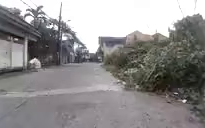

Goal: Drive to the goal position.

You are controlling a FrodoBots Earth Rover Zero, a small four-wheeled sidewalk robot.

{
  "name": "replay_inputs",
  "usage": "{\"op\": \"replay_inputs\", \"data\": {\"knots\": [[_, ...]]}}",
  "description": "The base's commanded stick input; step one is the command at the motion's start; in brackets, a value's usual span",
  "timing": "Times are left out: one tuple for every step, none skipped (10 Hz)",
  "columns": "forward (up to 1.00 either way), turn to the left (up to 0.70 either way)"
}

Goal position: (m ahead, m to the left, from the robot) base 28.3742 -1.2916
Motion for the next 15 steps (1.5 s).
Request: {"op": "replay_inputs", "data": {"knots": [[1.00, 0.01], [1.00, 0.01], [1.00, 0.01], [1.00, 0.01], [1.00, 0.27], [1.00, 0.41], [1.00, 0.12], [1.00, 0.01], [1.00, 0.01], [1.00, 0.01], [1.00, 0.01], [1.00, 0.01], [1.00, 0.01], [1.00, 0.01], [1.00, 0.01]]}}
